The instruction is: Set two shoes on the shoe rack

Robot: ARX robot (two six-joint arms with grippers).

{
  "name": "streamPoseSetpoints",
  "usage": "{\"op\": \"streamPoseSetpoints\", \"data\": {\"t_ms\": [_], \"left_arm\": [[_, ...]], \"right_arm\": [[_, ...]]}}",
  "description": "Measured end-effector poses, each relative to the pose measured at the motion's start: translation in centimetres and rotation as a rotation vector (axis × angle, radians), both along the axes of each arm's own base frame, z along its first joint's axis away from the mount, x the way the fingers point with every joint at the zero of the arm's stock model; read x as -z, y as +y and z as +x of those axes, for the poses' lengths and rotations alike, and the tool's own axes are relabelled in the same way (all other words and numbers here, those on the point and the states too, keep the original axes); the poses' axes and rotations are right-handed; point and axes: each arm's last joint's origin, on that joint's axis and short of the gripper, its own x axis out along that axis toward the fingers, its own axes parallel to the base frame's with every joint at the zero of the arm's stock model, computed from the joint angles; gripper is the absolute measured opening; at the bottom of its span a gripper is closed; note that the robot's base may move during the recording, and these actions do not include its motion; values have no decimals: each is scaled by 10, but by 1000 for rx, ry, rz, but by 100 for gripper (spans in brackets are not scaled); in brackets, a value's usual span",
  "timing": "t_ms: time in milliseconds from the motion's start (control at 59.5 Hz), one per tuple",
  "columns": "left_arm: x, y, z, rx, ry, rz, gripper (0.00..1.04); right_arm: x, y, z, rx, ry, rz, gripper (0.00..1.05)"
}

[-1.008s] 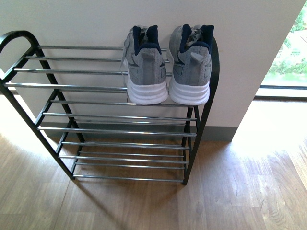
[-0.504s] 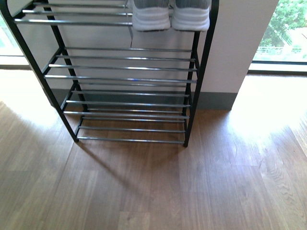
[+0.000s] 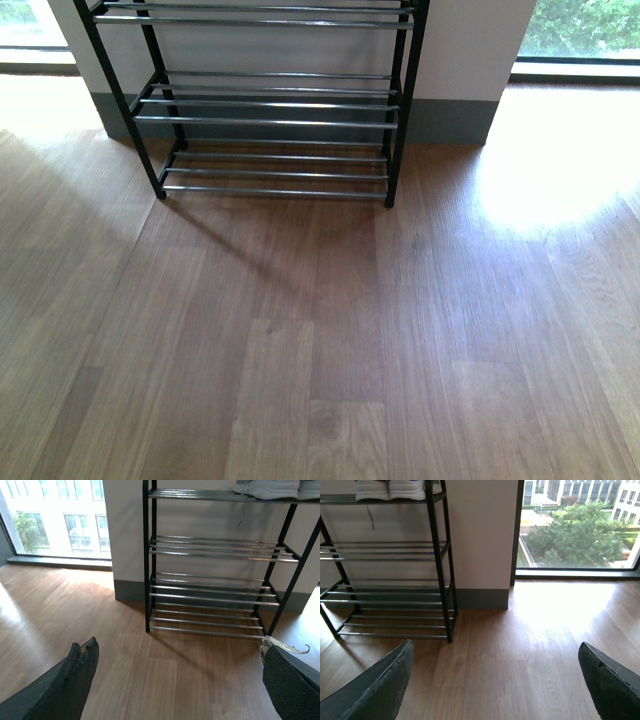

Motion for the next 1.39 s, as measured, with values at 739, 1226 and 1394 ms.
{"op": "streamPoseSetpoints", "data": {"t_ms": [739, 1226, 1394], "left_arm": [[0, 0, 0, 1, 0, 0, 95], [0, 0, 0, 1, 0, 0, 95], [0, 0, 0, 0, 0, 0, 95]], "right_arm": [[0, 0, 0, 3, 0, 0, 96], [0, 0, 0, 1, 0, 0, 96], [0, 0, 0, 0, -1, 0, 96]]}}
